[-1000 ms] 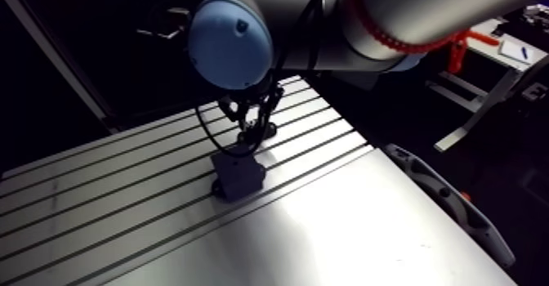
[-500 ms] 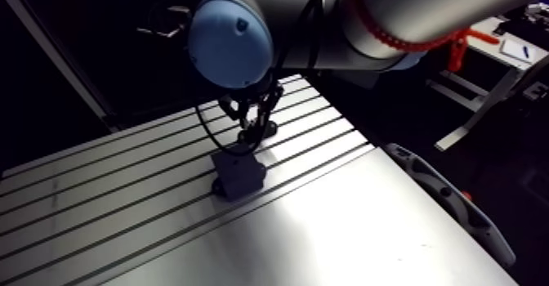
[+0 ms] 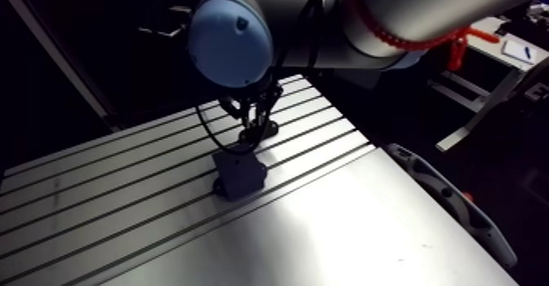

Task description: Pick up the M10 bolt and insert it into the hole until fully seated.

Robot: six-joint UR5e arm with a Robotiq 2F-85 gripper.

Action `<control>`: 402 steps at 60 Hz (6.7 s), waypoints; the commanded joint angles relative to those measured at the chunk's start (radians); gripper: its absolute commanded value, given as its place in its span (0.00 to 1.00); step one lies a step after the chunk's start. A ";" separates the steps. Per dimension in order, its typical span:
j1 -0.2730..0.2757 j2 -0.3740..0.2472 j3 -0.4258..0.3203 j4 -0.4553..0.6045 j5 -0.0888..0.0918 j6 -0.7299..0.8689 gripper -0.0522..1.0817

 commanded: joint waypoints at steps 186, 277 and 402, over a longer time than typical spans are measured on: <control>0.076 -0.243 -0.229 0.655 -0.034 0.091 1.00; 0.076 -0.241 -0.066 0.540 -0.052 0.068 1.00; 0.078 -0.189 -0.038 0.486 -0.089 0.046 1.00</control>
